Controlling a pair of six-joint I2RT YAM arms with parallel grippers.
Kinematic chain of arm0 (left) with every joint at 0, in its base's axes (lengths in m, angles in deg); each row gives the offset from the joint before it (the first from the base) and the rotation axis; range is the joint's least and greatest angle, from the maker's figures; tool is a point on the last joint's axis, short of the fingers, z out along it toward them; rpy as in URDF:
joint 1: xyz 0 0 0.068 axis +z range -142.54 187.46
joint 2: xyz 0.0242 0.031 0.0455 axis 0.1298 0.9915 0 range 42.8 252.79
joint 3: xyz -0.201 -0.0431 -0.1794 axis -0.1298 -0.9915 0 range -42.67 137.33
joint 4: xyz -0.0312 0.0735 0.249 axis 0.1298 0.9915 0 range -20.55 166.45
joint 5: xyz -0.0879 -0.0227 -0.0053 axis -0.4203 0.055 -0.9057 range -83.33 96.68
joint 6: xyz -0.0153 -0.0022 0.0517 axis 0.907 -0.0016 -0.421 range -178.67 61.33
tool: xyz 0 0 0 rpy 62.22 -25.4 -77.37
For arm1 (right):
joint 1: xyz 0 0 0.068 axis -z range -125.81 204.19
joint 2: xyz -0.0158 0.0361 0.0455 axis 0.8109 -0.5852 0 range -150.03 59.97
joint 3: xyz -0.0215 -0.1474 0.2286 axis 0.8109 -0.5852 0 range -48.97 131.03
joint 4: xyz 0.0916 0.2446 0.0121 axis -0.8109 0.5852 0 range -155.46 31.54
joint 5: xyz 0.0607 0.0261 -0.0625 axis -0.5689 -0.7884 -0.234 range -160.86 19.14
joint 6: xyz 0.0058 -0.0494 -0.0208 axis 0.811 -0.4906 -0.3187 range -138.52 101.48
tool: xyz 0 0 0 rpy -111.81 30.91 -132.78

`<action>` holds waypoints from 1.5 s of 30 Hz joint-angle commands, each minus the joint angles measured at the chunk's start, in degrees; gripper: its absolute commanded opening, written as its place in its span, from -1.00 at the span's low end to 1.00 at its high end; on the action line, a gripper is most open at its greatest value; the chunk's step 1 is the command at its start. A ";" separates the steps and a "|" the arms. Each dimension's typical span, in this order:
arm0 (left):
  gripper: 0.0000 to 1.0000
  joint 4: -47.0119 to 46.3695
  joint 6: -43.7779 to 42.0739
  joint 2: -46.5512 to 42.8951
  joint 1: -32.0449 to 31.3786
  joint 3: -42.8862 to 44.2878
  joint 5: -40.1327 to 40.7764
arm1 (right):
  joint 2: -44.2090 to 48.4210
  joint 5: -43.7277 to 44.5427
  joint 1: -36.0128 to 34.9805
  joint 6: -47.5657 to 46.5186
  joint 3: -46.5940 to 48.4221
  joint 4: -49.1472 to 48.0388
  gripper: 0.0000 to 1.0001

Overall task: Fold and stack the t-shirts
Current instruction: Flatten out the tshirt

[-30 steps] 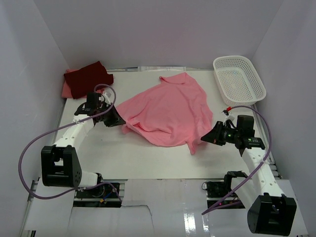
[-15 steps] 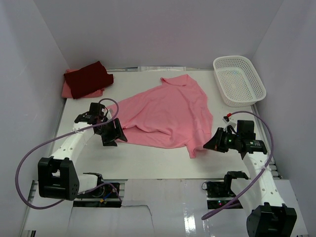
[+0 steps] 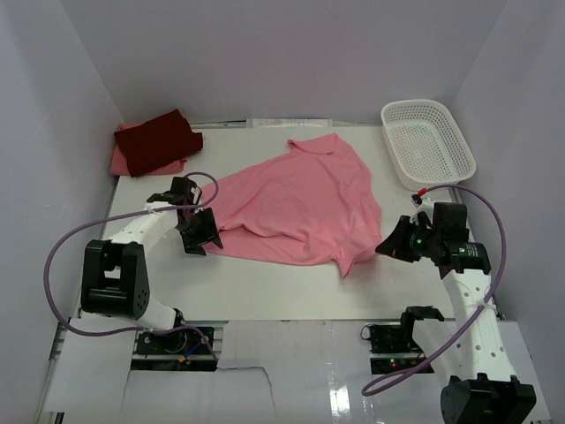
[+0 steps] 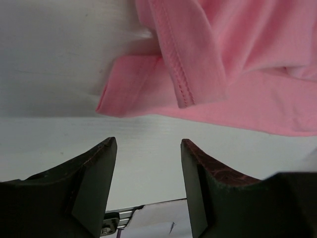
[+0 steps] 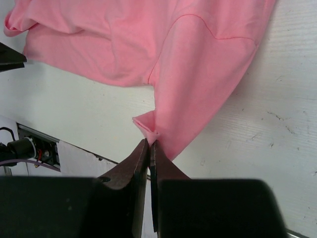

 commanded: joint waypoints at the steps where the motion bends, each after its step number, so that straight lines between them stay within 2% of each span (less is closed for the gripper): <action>1: 0.30 -3.96 -0.24 1.66 -0.49 -0.31 5.05 | 0.48 -0.28 -0.22 -0.26 0.61 0.31 -0.84; 9: 0.29 -7.74 2.13 5.26 -2.50 0.92 10.51 | 0.83 -0.55 -0.31 -0.79 -0.26 0.57 -0.85; 18: 0.26 -7.22 2.93 9.31 -4.00 1.45 15.96 | 1.97 -2.39 -0.31 -0.26 -1.32 -0.05 -0.85; 20: 0.18 -6.87 3.19 9.57 -4.00 1.80 17.36 | 2.32 -3.01 -0.22 -0.18 -1.67 -0.40 -0.85; 21: 0.07 -6.95 3.28 9.75 -4.00 1.98 17.89 | 2.41 -3.10 -0.22 -0.17 -1.76 -0.40 -0.85; 22: -0.08 -6.95 3.37 9.93 -4.00 1.98 18.16 | 2.50 -3.44 -0.22 -0.09 -1.93 -0.66 -0.85; 23: -0.49 -6.95 3.37 10.19 -4.00 1.98 18.51 | 2.50 -3.53 -0.22 -0.09 -2.11 -0.58 -0.85; 24: -0.59 -6.60 3.72 10.54 -4.00 1.89 18.95 | 2.50 -3.71 -0.22 -0.17 -2.20 -0.66 -0.85; 30: -0.65 -5.72 4.07 10.72 -4.09 2.15 21.23 | 2.77 -4.77 -0.22 -0.70 -0.71 0.48 -0.85; 32: -0.74 -5.63 4.16 9.67 -4.18 2.07 21.15 | 2.94 -4.77 -0.22 -0.88 -0.18 0.91 -0.85; 33: -0.87 -5.63 3.90 9.23 -4.18 1.89 20.62 | 3.03 -4.77 -0.31 -0.96 0.26 0.92 -0.85; 36: -0.99 -3.97 3.81 6.24 -5.06 1.89 17.55 | 2.77 -4.33 -0.31 -1.23 1.75 2.49 -0.84; 40: -1.00 1.12 6.61 -0.43 -6.99 1.28 13.25 | 3.03 -3.10 -0.31 -1.67 3.59 6.01 -0.85; 45: -1.00 9.02 10.65 -13.15 -8.75 -1.97 6.30 | 6.62 -1.96 -0.23 0.61 4.91 6.28 -0.85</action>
